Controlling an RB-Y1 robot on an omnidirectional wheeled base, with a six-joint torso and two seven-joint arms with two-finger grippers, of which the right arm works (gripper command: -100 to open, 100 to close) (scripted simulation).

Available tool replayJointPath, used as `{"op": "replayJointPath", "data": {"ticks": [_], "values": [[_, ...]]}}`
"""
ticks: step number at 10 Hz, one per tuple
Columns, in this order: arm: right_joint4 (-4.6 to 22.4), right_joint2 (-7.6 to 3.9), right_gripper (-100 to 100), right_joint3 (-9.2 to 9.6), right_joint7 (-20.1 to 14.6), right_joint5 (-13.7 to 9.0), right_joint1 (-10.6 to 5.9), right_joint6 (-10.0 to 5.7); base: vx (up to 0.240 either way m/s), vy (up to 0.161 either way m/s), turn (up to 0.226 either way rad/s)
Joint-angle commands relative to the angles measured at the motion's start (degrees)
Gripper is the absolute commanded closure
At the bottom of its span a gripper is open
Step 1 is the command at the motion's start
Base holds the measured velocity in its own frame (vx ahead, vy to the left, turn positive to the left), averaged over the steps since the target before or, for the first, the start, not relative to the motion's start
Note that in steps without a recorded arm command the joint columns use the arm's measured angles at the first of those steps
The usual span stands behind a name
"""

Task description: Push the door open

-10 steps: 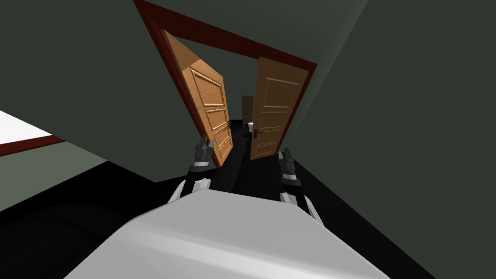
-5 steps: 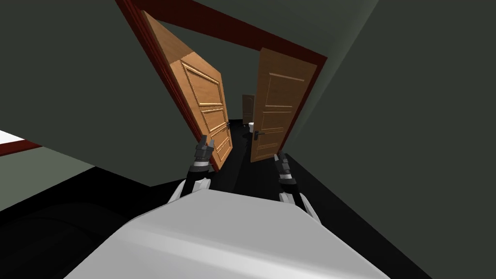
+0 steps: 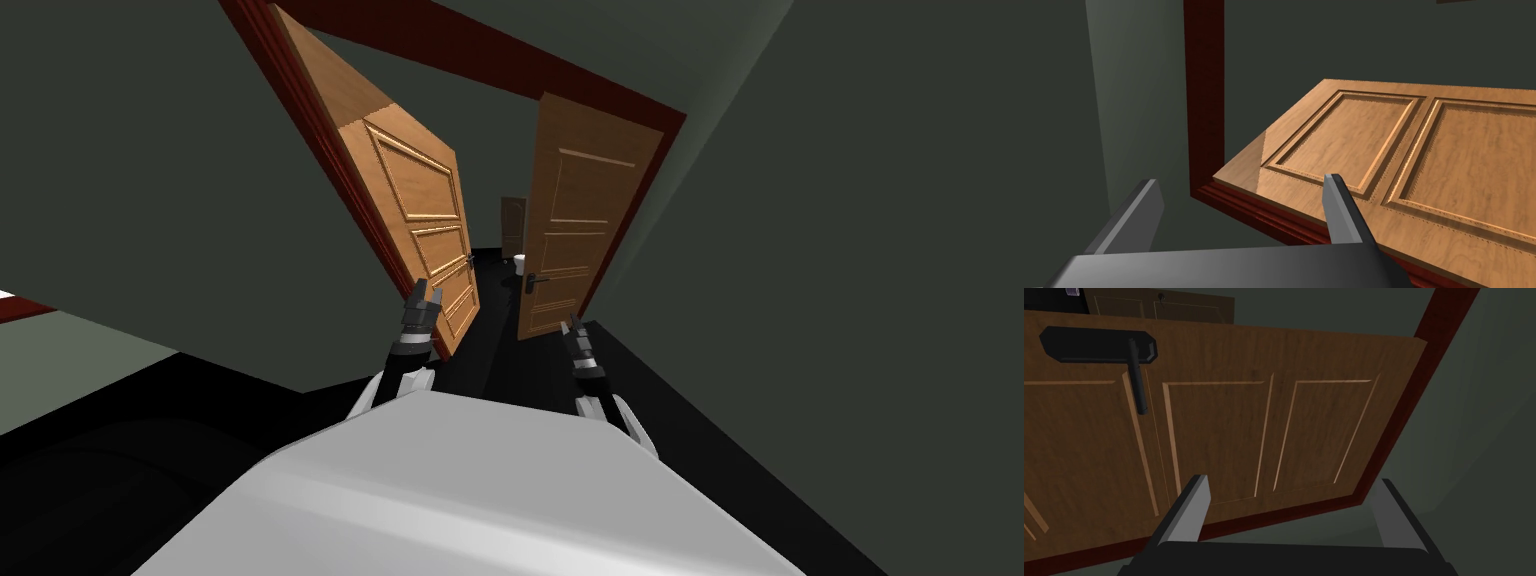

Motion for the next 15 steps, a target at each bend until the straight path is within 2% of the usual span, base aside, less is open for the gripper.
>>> {"op": "replayJointPath", "data": {"ticks": [1, 4, 15], "values": [[1.7, -1.0, -100, 0.49, -1.2, -0.1, -0.83, 0.1, 0.142, 0.003, 0.019], [4.2, -2.37, -100, 1.19, -2.8, -0.3, -2.11, 0.24, 0.098, -0.002, 0.011], [18.0, -9.97, -100, 5.05, -11.8, -1.4, -9.21, 1.06, 0.158, 0.003, 0.016]]}}
